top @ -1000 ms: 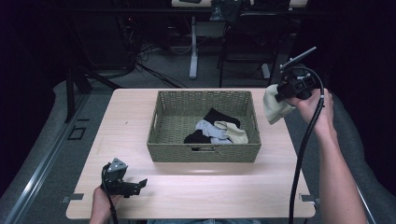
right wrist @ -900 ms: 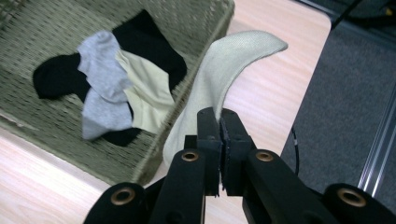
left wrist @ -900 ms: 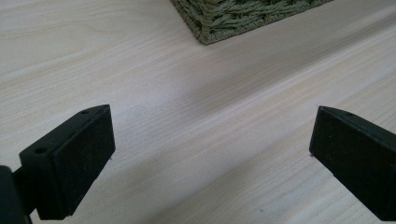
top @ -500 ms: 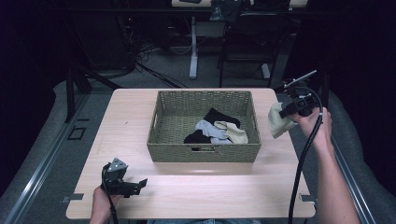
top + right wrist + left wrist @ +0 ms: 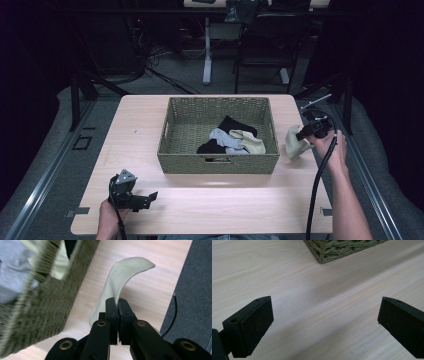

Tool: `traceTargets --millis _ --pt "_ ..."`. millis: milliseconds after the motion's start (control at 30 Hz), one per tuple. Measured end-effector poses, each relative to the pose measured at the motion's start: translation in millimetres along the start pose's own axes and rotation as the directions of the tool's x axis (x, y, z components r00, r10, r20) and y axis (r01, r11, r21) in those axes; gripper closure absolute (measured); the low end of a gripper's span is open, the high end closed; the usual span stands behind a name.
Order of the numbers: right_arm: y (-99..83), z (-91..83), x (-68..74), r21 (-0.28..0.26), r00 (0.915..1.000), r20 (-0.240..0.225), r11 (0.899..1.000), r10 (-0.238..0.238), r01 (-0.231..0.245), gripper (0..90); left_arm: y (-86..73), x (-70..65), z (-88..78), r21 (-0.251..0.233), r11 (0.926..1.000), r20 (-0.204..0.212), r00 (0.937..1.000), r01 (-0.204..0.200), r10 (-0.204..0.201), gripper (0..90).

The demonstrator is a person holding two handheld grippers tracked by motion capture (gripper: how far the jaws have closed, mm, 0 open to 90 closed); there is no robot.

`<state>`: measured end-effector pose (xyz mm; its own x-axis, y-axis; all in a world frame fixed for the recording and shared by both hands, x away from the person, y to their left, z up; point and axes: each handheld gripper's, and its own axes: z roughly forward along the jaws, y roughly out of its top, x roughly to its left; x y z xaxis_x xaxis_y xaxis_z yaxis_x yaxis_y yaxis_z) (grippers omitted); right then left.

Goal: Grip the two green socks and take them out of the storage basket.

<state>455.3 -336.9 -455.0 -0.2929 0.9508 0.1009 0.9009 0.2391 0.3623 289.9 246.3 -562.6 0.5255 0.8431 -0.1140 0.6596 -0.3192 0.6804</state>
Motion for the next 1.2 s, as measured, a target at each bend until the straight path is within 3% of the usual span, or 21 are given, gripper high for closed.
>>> traceTargets --millis 333,500,667,733,833,1033,1067,1200 --pt "-0.3 38.4 -6.0 0.099 0.9999 -0.011 0.995 0.008 -0.007 88.5 0.2 0.0 0.2 0.002 1.0000 0.006 1.0000 0.000 0.000 0.2" --pt "1.7 50.5 -2.5 0.122 0.9999 -0.002 0.993 0.012 -0.011 88.4 -0.2 0.2 -0.1 0.002 1.0000 0.006 1.0000 0.005 -0.005 0.2" --pt "2.7 54.3 -1.3 0.121 0.9999 0.002 0.993 0.013 -0.013 77.9 -0.2 -0.1 -0.2 0.000 1.0000 0.001 1.0000 -0.001 0.001 0.2" --pt "3.7 45.3 0.5 0.107 0.9994 0.033 0.994 0.007 -0.010 64.1 -0.2 0.3 -0.3 0.001 1.0000 0.006 1.0000 0.004 -0.004 0.2" --pt "4.8 30.8 1.3 0.082 0.9991 0.042 0.997 -0.007 0.003 52.5 0.1 -0.1 0.2 0.000 1.0000 0.002 1.0000 -0.001 0.001 0.2" --pt "8.1 1.6 5.7 0.034 0.9993 0.032 0.999 -0.018 0.016 39.1 0.6 -0.2 0.5 0.002 1.0000 0.005 1.0000 0.000 0.000 0.2" --pt "10.3 -12.1 10.7 0.000 0.9988 0.040 1.000 -0.026 0.026 31.9 0.9 -0.2 0.6 0.005 1.0000 0.006 1.0000 -0.004 0.004 0.2" --pt "16.8 -31.9 21.7 -0.023 0.9980 0.025 0.998 -0.058 0.058 20.7 1.3 -0.4 1.1 0.005 1.0000 0.009 1.0000 -0.003 0.003 0.2"
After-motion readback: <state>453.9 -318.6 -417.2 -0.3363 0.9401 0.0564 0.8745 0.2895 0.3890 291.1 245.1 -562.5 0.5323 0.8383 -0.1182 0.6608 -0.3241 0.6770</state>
